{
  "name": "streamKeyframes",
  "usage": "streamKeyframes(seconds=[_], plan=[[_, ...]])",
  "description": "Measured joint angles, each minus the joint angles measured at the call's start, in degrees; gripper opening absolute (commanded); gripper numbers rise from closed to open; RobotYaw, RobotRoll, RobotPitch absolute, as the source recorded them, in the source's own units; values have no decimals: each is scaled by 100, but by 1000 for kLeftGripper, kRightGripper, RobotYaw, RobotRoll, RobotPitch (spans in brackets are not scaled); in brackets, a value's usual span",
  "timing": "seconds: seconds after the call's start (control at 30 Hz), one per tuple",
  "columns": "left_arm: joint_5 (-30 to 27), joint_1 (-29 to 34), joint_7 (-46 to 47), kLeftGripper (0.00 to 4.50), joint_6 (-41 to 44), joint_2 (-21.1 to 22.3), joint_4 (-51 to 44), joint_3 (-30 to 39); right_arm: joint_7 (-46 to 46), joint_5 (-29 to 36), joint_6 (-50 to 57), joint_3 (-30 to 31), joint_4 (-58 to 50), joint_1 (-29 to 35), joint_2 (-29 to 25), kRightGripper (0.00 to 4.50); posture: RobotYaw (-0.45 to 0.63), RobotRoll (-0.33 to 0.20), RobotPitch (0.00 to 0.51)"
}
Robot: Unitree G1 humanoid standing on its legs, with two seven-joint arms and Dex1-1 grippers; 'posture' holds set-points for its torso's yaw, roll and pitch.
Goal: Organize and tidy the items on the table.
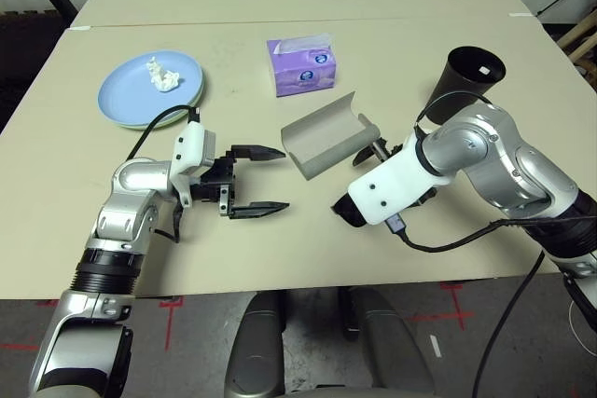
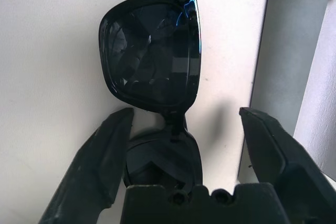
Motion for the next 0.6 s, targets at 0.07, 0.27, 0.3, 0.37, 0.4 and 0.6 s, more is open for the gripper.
streamKeyframes(seconds=[0.07,0.27,0.3,0.37,0.4,0.6], plan=[[3,0,0,4500,0,0,0,0,11,-1,-14,4,15,0,2,2876,178,0,224],[12,0,0,4500,-1,0,0,0,74,-2,-93,10,61,0,1,554,178,0,224],[13,0,-1,4500,-1,0,-1,-1,75,-3,-106,9,63,-2,-1,402,178,0,224],[14,0,0,4500,-2,0,0,-1,74,-18,-125,9,68,-2,-1,403,178,0,224],[14,0,0,4500,-2,0,0,-1,74,-36,-136,9,73,-2,-1,403,178,0,224],[27,0,0,4500,-12,0,0,-2,88,-39,-223,6,113,-9,-4,403,172,0,218]])
